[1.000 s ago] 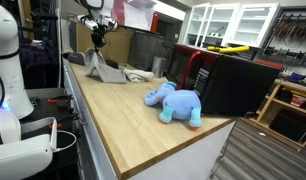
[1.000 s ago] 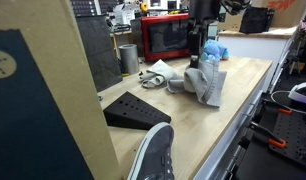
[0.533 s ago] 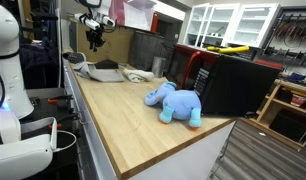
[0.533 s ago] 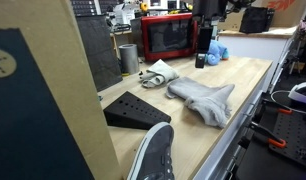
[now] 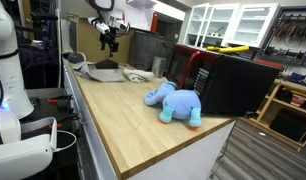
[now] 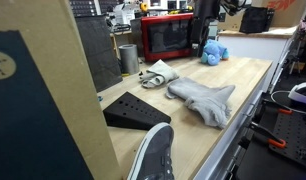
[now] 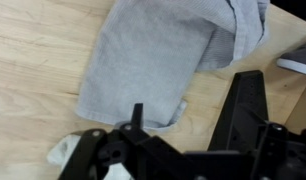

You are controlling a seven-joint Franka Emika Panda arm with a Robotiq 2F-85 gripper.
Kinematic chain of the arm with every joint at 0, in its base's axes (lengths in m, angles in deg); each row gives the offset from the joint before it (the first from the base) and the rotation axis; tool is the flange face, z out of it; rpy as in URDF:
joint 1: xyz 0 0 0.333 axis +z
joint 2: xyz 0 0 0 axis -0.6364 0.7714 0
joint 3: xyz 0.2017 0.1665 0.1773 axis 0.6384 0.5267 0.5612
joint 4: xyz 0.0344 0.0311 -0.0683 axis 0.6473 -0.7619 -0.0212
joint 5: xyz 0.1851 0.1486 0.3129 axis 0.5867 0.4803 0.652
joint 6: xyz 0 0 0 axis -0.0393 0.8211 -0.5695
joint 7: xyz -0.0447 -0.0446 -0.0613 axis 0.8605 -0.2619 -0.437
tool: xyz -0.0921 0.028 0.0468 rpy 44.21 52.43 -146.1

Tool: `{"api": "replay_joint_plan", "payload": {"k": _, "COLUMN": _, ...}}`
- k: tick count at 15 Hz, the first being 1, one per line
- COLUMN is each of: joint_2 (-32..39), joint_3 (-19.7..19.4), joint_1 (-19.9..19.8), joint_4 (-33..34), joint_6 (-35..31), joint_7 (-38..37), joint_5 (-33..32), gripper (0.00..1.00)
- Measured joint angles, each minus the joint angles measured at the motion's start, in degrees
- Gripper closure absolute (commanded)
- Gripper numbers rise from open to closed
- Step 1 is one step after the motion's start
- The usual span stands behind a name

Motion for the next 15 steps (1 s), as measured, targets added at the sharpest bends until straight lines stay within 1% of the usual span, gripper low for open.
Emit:
{"api": "replay_joint_plan", "payload": {"k": 4, "joint_2": 6.10, "joint_3": 0.60, "joint_1": -0.72, "joint_4": 0.01, "joint_6": -5.21, "joint_7": -2.37, "joint_5": -0.04, "gripper": 0.00}}
{"api": "replay_joint_plan", "payload": {"k": 10, "joint_2": 15.04, "joint_3": 3.85, "joint_1": -0.59, "joint_4": 1.76, "joint_6": -13.42, "joint_7": -6.54, "joint_5": -0.33, "gripper": 0.00}}
{"api": "replay_joint_plan", "payload": {"k": 13, "joint_2": 19.37, "joint_3": 4.70, "joint_1": -0.60, "joint_4": 3.91, "joint_6": -17.36, "joint_7": -9.79, "joint_5": -2.72, "gripper": 0.00}}
{"api": "replay_joint_plan", "payload": {"k": 14, "joint_2": 20.69, "joint_3": 4.83, "joint_1": -0.61, "joint_4": 4.72, "joint_6": -18.34, "joint_7": -10.94, "joint_5": -3.84, "gripper": 0.25}}
{"api": "replay_joint_plan", "payload": {"k": 15, "joint_2": 21.90, "joint_3": 4.94, "joint_1": -0.61, "joint_4": 5.38, "joint_6": -19.39, "joint_7": -11.99, "joint_5": -5.09, "gripper": 0.28}}
